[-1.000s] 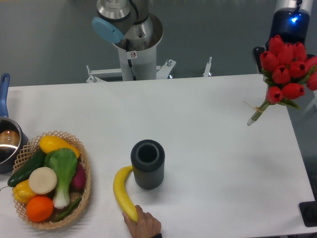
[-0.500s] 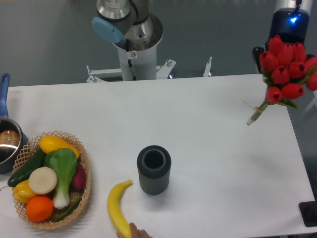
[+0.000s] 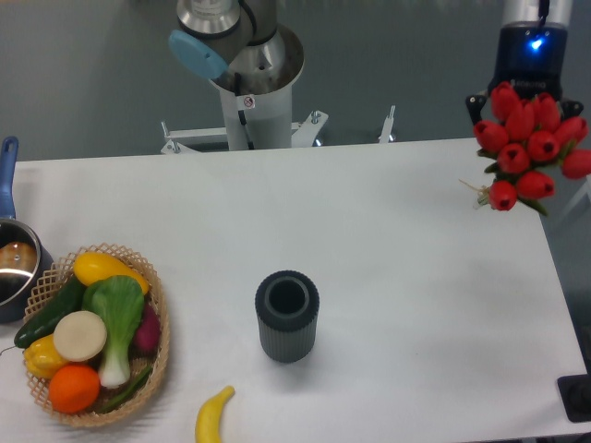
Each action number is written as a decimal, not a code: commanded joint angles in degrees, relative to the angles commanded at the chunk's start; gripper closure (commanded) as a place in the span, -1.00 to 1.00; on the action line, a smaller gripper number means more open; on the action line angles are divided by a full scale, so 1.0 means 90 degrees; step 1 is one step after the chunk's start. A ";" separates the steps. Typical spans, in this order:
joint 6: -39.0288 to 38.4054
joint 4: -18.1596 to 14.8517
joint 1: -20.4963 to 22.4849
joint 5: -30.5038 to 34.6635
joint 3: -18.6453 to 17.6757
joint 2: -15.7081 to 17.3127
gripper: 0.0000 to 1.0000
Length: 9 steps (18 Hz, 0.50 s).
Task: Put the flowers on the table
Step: 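Hold the red tulip bunch in the gripper and lift it slightly, then carry the tulips down toward the table beside the grey container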
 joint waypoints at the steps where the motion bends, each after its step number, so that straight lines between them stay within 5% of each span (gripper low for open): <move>1: 0.0000 0.0019 -0.0137 0.0254 0.0000 -0.0058 0.23; 9: 0.0049 0.0059 -0.0773 0.0989 0.0107 -0.0878 0.23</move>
